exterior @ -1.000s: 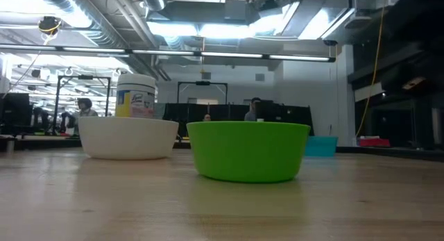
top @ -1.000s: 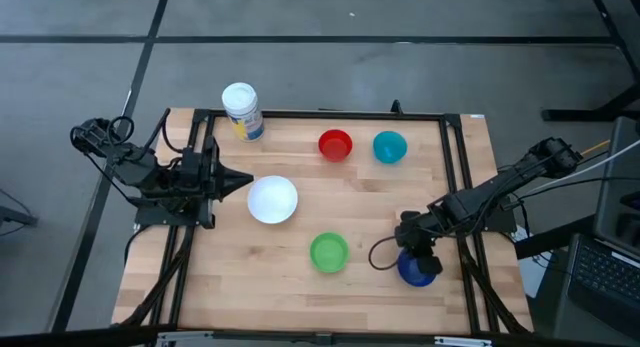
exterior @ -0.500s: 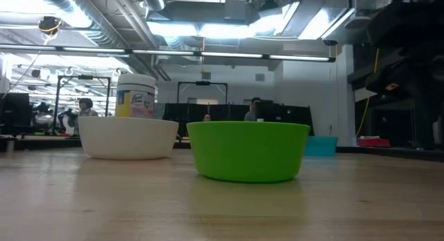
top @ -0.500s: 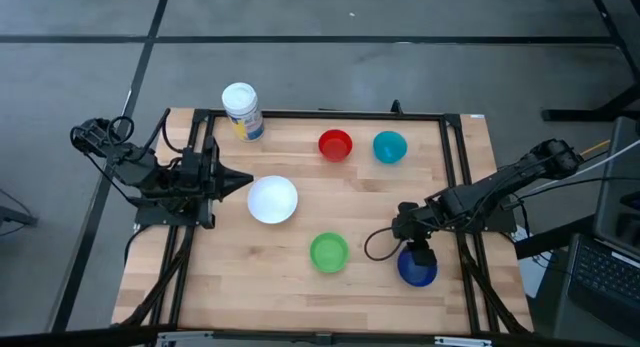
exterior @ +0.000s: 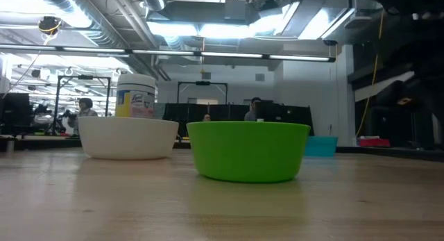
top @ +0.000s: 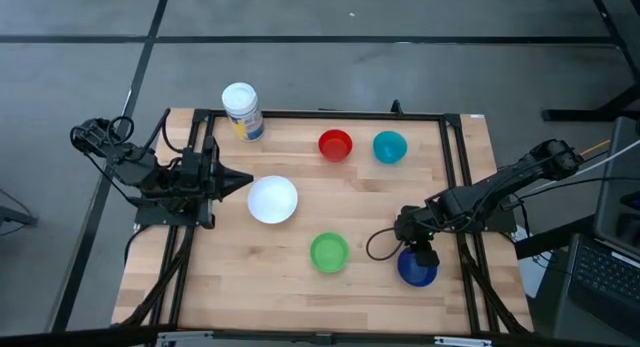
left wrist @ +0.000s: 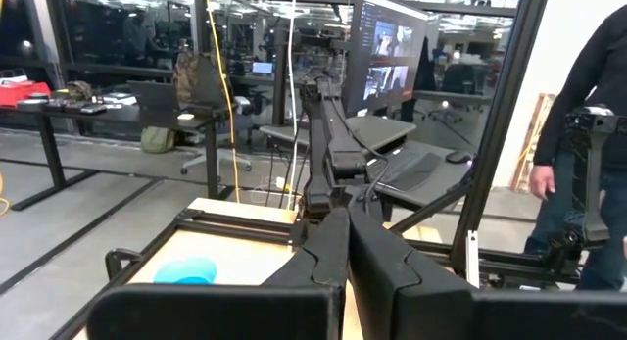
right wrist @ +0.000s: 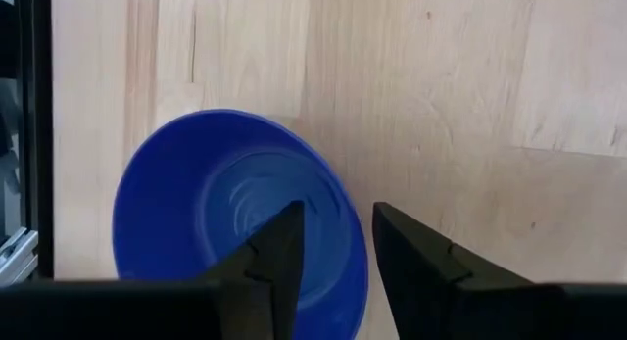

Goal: Nest bowls inside each other
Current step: Stack the dark blue bowl on the white bowl

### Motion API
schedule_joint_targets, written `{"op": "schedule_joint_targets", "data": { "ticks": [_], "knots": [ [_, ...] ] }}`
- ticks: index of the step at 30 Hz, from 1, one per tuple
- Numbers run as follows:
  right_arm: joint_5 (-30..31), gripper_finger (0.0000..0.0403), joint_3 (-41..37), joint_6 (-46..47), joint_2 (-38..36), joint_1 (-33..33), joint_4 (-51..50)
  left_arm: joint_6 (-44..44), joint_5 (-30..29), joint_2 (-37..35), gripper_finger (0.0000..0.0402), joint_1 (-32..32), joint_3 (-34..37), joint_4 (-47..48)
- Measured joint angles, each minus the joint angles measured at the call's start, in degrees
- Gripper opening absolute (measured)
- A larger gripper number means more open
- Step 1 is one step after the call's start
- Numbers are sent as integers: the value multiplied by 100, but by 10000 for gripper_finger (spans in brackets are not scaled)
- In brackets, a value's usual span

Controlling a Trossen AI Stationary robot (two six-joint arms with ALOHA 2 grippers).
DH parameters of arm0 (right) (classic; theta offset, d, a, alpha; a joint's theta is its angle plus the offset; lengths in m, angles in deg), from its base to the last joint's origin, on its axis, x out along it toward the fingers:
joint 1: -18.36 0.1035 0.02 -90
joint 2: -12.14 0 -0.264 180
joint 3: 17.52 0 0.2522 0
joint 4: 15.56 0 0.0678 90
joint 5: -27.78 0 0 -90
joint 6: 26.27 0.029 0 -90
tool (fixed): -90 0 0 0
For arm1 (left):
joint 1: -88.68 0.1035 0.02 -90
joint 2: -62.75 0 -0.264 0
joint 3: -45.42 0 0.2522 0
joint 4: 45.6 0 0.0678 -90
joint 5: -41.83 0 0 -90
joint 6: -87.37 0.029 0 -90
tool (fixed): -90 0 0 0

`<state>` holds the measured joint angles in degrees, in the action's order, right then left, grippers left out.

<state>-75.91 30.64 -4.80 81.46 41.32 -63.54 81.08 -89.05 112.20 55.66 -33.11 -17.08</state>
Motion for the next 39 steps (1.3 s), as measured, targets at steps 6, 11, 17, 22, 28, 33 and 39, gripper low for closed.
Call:
{"op": "schedule_joint_targets", "data": {
  "ticks": [6,11,17,22,28,33,39],
  "knots": [
    [59,134,-1,-5,0,0,0,2,0,-40,8,0,4,0],
    [-27,133,-264,172,0,0,224,24,0,-46,8,0,4,0],
    [-174,120,-481,317,0,2,432,22,2,-78,8,0,4,2],
    [-49,46,-483,343,0,2,427,94,-4,-128,8,0,4,-30],
    [50,7,-469,359,0,2,439,147,-512,-281,7,0,4,411],
    [417,4,-64,180,0,-100,482,-636,-1039,-549,2,0,4,1770],
    [632,3,516,-110,86,-516,484,-1374,-1266,-1002,2,0,4,3065]
  ]
}}
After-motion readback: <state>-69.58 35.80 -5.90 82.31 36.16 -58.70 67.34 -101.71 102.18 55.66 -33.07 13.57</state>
